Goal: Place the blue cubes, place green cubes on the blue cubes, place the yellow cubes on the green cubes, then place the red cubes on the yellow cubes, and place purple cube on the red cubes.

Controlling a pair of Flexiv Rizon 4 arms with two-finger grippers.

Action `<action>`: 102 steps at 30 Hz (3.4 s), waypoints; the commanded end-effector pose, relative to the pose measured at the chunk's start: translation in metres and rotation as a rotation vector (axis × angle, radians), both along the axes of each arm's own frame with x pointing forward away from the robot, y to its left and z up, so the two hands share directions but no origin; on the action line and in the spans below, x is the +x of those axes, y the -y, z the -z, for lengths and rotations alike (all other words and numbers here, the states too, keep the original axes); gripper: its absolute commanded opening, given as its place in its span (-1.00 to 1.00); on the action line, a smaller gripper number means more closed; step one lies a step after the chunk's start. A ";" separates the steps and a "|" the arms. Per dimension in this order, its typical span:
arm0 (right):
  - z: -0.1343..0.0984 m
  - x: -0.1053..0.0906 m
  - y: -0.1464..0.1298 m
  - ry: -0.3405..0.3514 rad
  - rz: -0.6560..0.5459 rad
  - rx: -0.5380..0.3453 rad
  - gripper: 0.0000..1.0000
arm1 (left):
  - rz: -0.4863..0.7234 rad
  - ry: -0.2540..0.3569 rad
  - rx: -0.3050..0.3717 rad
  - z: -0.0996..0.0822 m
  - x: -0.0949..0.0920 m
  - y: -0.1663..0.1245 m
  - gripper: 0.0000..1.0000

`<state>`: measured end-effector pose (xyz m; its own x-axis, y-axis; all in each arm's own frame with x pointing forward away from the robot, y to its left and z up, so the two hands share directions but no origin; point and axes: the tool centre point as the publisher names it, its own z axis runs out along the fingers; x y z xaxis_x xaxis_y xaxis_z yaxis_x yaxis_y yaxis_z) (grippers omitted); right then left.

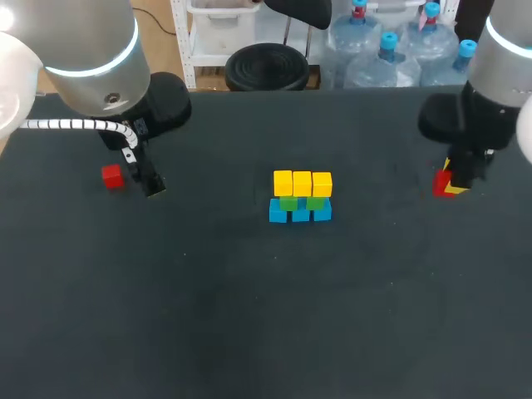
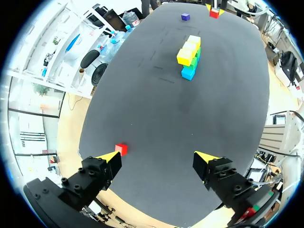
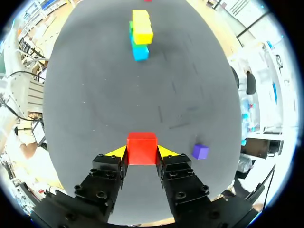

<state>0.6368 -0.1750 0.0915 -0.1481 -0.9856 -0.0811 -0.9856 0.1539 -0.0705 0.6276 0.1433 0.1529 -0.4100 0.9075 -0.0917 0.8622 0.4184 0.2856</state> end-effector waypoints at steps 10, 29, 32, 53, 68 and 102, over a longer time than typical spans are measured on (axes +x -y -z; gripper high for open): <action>-0.006 -0.016 0.002 0.057 0.006 -0.004 -1.00 | 0.003 -0.001 -0.002 0.000 0.000 -0.001 1.00; -0.015 -0.001 -0.023 0.072 -0.069 0.020 -1.00 | 0.003 -0.001 -0.002 0.000 0.000 -0.001 1.00; -0.019 0.006 -0.031 0.079 -0.096 0.022 -1.00 | 0.003 -0.001 -0.002 0.000 0.000 -0.001 1.00; -0.060 0.020 -0.071 -0.074 -0.202 0.043 -1.00 | 0.003 -0.001 -0.002 0.000 0.000 -0.001 1.00; -0.066 0.039 -0.106 -0.150 -0.288 -0.012 -1.00 | 0.003 -0.001 -0.002 0.000 0.000 -0.001 1.00; -0.035 0.055 -0.165 -0.231 -0.222 -0.025 -1.00 | 0.003 -0.001 -0.002 0.000 0.000 -0.001 1.00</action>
<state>0.6864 -0.0144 0.1263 0.0599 -0.9969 -0.0510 -0.9871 -0.0668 0.1458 0.6276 0.1434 0.1530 -0.4100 0.9075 -0.0917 0.8622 0.4184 0.2856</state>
